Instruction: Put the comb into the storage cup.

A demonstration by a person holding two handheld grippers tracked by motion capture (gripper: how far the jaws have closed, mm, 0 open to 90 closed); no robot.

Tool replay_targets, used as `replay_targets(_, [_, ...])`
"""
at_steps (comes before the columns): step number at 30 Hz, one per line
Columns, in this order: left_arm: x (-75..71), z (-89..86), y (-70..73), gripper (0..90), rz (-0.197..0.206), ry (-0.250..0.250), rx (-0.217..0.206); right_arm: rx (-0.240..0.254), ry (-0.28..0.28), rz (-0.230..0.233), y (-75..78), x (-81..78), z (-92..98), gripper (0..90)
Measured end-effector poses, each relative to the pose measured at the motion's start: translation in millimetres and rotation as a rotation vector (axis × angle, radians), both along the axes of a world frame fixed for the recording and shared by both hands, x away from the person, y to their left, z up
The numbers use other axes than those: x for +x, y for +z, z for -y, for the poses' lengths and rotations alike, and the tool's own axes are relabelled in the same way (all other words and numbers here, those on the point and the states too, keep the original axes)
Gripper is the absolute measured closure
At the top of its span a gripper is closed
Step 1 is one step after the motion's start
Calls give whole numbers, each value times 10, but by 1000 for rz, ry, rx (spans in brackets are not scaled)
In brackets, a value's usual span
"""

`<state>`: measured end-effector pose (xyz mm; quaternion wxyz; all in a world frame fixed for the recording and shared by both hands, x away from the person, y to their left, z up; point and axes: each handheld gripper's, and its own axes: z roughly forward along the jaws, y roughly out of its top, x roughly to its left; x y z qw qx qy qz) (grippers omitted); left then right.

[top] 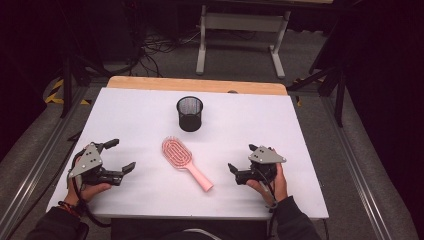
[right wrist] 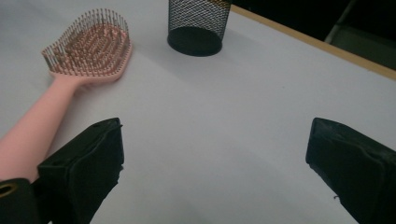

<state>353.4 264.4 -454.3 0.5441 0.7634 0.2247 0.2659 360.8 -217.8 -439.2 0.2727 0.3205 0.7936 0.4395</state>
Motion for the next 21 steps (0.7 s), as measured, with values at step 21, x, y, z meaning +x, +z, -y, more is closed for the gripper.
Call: replay_targets(21, [10, 11, -32, 63, -15, -17, 11, -171, 180, -264, 198, 231, -877, 148])
